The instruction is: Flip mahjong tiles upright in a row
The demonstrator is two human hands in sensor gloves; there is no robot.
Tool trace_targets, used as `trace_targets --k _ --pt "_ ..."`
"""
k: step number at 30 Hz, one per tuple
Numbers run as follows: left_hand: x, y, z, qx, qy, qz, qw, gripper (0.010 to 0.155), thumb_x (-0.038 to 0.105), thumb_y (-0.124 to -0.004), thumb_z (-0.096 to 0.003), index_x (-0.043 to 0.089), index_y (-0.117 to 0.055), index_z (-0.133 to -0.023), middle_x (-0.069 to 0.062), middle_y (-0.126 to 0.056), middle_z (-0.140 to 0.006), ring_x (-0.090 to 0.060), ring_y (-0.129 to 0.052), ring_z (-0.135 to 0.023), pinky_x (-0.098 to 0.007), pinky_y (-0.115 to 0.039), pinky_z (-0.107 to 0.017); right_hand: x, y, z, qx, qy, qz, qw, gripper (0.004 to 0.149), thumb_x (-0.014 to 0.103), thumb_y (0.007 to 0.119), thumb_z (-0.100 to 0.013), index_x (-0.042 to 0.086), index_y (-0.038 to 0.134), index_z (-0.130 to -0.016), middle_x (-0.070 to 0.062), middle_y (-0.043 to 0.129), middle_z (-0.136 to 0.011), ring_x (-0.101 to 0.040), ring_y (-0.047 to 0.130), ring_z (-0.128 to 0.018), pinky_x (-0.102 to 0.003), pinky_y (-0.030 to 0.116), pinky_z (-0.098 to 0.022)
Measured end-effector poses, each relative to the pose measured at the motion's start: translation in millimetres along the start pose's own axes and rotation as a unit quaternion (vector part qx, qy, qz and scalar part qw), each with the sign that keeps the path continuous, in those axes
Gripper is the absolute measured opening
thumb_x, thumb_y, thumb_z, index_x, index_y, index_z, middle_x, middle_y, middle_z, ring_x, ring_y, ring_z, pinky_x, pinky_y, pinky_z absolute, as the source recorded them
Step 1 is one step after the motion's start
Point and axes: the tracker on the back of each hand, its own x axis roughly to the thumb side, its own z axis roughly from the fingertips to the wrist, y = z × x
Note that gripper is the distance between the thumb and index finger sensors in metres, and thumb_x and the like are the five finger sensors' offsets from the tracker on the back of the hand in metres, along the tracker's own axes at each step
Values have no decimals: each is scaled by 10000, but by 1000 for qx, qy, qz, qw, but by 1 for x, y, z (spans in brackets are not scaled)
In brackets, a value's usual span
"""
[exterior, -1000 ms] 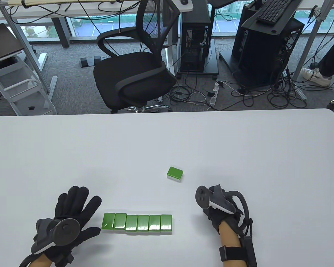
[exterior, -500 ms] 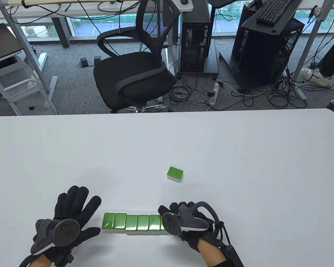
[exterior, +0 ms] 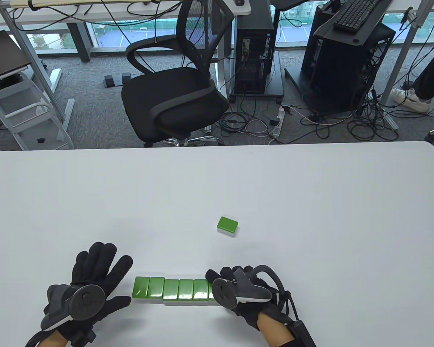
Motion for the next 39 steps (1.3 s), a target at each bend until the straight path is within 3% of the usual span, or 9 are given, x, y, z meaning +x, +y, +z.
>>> trace_targets --k 7,12,17,20,23,25,30,36,39 --pt "-1 0 0 -6 2 2 1000 905 721 -682 -297 557 -142 -1006 169 93 -1126 -244 26 -1152 -608 -108 -848 -11 -18 -13 89 -7 -75 993 861 492 804 -382 347 289 -1056 -125 404 -1155 -491 488 -978 -653 506 -718" --pt "-1 -1 -1 -14 4 4 1000 903 718 -683 -300 555 -144 -1007 168 96 -1125 -244 27 -1151 -607 -107 -849 -30 -49 -33 48 15 -135 990 839 456 827 -381 369 330 -1052 -120 392 -1163 -494 495 -977 -657 506 -719" --pt "-3 -1 -2 -18 6 6 1000 902 717 -685 -299 557 -147 -1006 171 95 -1124 -241 28 -1151 -607 -104 -849 -54 -66 -63 5 103 -23 994 809 362 830 -408 419 311 -1026 -98 300 -1167 -468 485 -988 -631 509 -732" --pt "-4 0 -3 -20 9 8 1000 900 715 -686 -300 559 -150 -1006 172 97 -1124 -241 31 -1151 -607 -101 -849 -65 -64 -81 1 139 27 990 851 315 822 -420 477 216 -994 -70 201 -1165 -451 518 -982 -569 590 -726" --pt "-5 0 -4 -23 9 13 1000 897 713 -686 -302 559 -151 -1006 171 95 -1125 -240 29 -1152 -605 -103 -850 -75 -57 -97 2 155 -44 987 891 217 819 -437 508 162 -964 -65 61 -1137 -458 516 -971 -534 622 -714" --pt "-5 -1 -4 -26 9 12 1000 898 712 -687 -302 559 -151 -1006 171 95 -1125 -240 29 -1151 -606 -103 -850 -76 -52 -105 13 165 -49 985 905 167 817 -440 520 151 -940 -45 6 -1118 -444 503 -978 -517 625 -716" --pt "-5 -1 -4 -29 6 8 1000 896 711 -687 -302 558 -155 -1007 170 89 -1127 -242 23 -1153 -607 -107 -850 -70 -41 -122 67 160 55 983 908 169 822 -430 530 156 -930 48 25 -1121 -437 540 -969 -498 640 -720" --pt "-4 -4 -6 -36 4 6 999 893 710 -687 -304 558 -158 -1007 170 85 -1128 -243 17 -1154 -608 -112 -850 -69 -35 -131 84 159 80 980 870 151 820 -430 526 226 -943 96 65 -1128 -429 574 -960 -491 656 -714" --pt "-4 -4 -6 -40 4 4 999 894 709 -687 -303 558 -159 -1008 169 87 -1128 -243 18 -1154 -608 -110 -850 -69 -30 -133 73 150 99 981 832 135 820 -423 499 292 -953 106 174 -1136 -367 641 -930 -446 694 -697"
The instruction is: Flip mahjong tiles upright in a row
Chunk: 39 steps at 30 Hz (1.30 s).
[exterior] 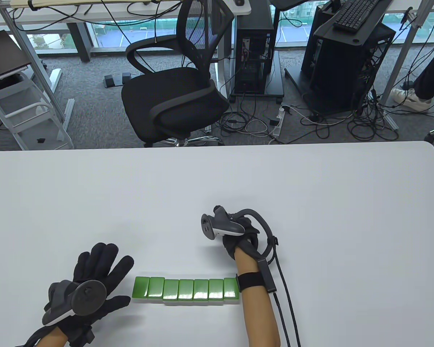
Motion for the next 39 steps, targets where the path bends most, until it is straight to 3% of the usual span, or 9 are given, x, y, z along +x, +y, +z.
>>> trace_targets --k 6,12,14,19,28,33,39 --pt "1 -2 -1 -7 -1 -4 1000 890 707 -688 -304 558 -164 -1007 172 85 -1128 -242 18 -1154 -607 -110 -850 0 0 3 -49 -6 24 999 794 176 861 -372 470 408 -954 80 387 -1124 -327 786 -813 -396 790 -619" --pt "2 -1 -1 -5 -4 -5 1000 888 707 -687 -304 559 -166 -1007 175 87 -1127 -238 21 -1155 -607 -105 -850 1 1 21 -104 -20 100 989 819 331 912 -288 369 460 -970 14 571 -1051 -282 862 -719 -366 839 -541" --pt "5 1 0 0 -9 -8 1000 888 708 -687 -305 560 -165 -1008 174 87 -1127 -239 19 -1155 -608 -105 -850 0 2 33 -124 -25 110 986 821 386 898 -285 339 463 -980 -5 611 -1032 -281 874 -708 -372 846 -529" --pt "11 2 1 4 -22 -18 1000 890 709 -685 -304 558 -163 -1008 171 83 -1129 -241 16 -1155 -608 -110 -850 -8 1 75 -145 -36 41 988 816 440 863 -307 295 467 -1005 -35 651 -1020 -317 834 -755 -446 796 -579" --pt "16 0 2 3 -33 -29 999 893 712 -684 -302 555 -161 -1009 166 76 -1132 -246 5 -1157 -611 -120 -849 0 4 140 -91 -72 50 992 829 467 877 -301 244 521 -1015 -62 710 -999 -334 855 -738 -452 810 -571" --pt "16 -1 3 1 -33 -35 999 892 713 -683 -302 555 -161 -1008 164 74 -1132 -246 3 -1156 -610 -123 -848 10 15 152 -36 -73 60 995 835 483 881 -303 235 529 -1018 -69 722 -992 -335 860 -728 -455 812 -562" --pt "17 -3 3 0 -37 -39 999 892 714 -682 -301 553 -162 -1008 164 71 -1133 -248 -2 -1156 -611 -127 -849 16 28 152 -26 -63 63 996 848 496 870 -309 212 517 -1025 -87 731 -982 -341 867 -710 -461 814 -546"
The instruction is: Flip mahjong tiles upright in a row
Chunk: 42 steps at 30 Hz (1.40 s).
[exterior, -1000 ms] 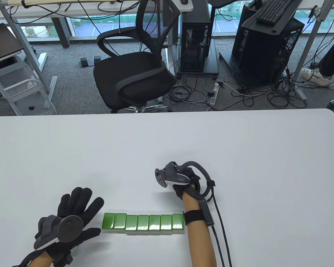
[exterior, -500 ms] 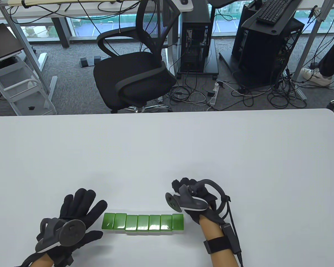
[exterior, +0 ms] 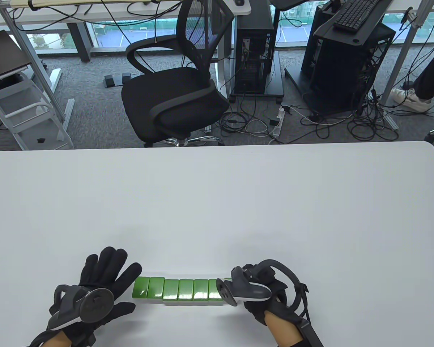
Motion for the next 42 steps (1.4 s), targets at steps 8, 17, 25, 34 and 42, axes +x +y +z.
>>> trace_targets --k 8,17,25,34,42 --pt "1 -2 0 -8 0 1 1000 891 714 -682 -301 556 -162 -1007 164 69 -1134 -246 -1 -1157 -609 -126 -850 2 6 -1 -15 4 10 1000 856 516 857 -312 223 496 -1031 -75 741 -984 -341 865 -715 -463 812 -549" --pt "3 -7 -2 -23 -1 -4 1000 895 715 -683 -299 552 -162 -1009 162 65 -1136 -247 -3 -1157 -609 -129 -850 1 10 1 -19 -1 -11 1000 866 528 824 -330 274 407 -1045 -70 729 -997 -355 845 -735 -474 798 -563" --pt "11 -16 -13 -47 -21 -11 999 909 732 -676 -291 536 -163 -1016 146 30 -1152 -255 -30 -1163 -609 -150 -852 2 12 1 5 -5 -48 999 928 623 730 -355 336 182 -1047 -80 405 -1163 -508 569 -937 -604 611 -698" --pt "35 -34 -53 -109 -56 -35 992 950 769 -651 -271 520 -108 -1010 135 45 -1148 -265 -42 -1165 -623 -189 -844 17 20 -7 5 -51 -162 985 943 678 630 -378 359 -24 -978 -134 -5 -1133 -609 179 -976 -758 363 -703" --pt "47 -52 -72 -146 -67 -7 987 960 781 -634 -275 527 -41 -986 128 66 -1142 -267 -35 -1163 -624 -194 -842 26 35 -14 9 -57 -204 977 893 689 553 -414 364 -72 -962 -115 -95 -1103 -572 71 -976 -789 259 -679"
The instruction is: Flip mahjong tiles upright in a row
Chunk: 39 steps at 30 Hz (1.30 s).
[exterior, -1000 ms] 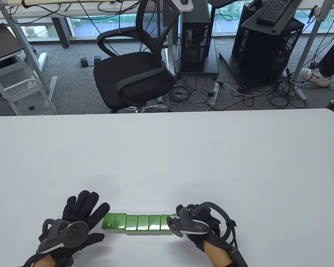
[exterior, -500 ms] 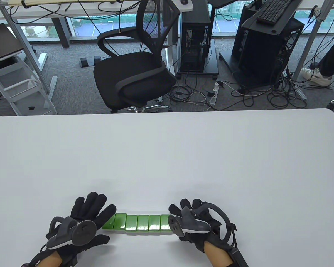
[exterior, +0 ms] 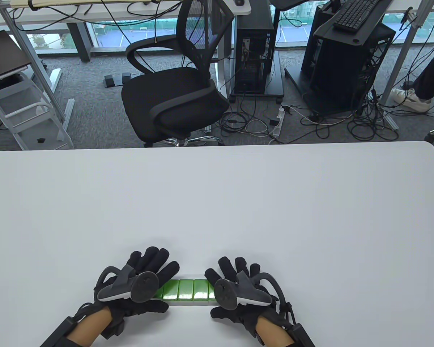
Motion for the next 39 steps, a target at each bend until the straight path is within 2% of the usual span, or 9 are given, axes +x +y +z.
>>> trace_targets --k 6,7,16,24,31,33,36,39 --pt "3 -16 -16 -109 -8 -2 994 956 802 -584 -324 532 78 -959 143 182 -1108 -251 81 -1142 -622 -100 -839 1 2 -1 16 3 5 1000 853 688 469 -457 352 -137 -953 -103 -135 -1099 -538 55 -993 -791 236 -682" --pt "3 -15 -18 -111 -1 -9 994 957 802 -579 -323 533 97 -946 150 159 -1117 -248 61 -1148 -627 -124 -838 1 3 -1 18 4 6 1000 848 688 457 -463 349 -147 -952 -101 -137 -1101 -534 54 -996 -794 232 -681" --pt "2 -18 -21 -111 -3 -14 994 921 804 -540 -354 514 71 -979 152 60 -1173 -246 -22 -1183 -624 -187 -848 2 3 0 30 7 9 999 760 668 333 -512 334 -176 -968 -71 -122 -1131 -521 14 -1001 -785 206 -690" --pt "4 -18 -21 -110 -8 -27 994 891 760 -499 -394 463 99 -985 172 7 -1177 -211 -62 -1179 -528 -213 -865 4 3 -1 32 8 13 999 754 629 336 -532 304 -183 -973 -76 -100 -1138 -523 20 -1003 -757 223 -703" --pt "6 -18 -21 -108 -6 -36 993 889 754 -485 -397 452 114 -980 179 4 -1174 -201 -70 -1181 -538 -220 -867 4 3 -1 34 10 11 999 754 619 338 -523 311 -187 -968 -61 -104 -1139 -508 21 -1007 -745 207 -715" --pt "5 -17 -21 -107 -6 -29 994 895 760 -498 -391 460 102 -982 182 -3 -1176 -199 -72 -1185 -565 -220 -864 3 3 -2 33 10 8 999 767 628 357 -520 316 -184 -965 -60 -97 -1140 -504 20 -1009 -746 202 -715" --pt "4 -15 -23 -97 -12 -3 995 955 777 -591 -341 455 13 -1007 164 -68 -1186 -226 -111 -1188 -617 -235 -846 3 3 -2 31 8 2 999 827 651 428 -509 318 -179 -963 -69 -97 -1138 -502 22 -1011 -748 198 -715" --pt "8 -8 -23 -64 -16 18 998 969 781 -630 -301 444 -97 -1037 122 -177 -1206 -265 -202 -1191 -655 -251 -827 0 1 -1 25 -1 -17 1000 874 652 495 -484 333 -175 -945 -80 -111 -1126 -487 26 -1016 -751 198 -711"
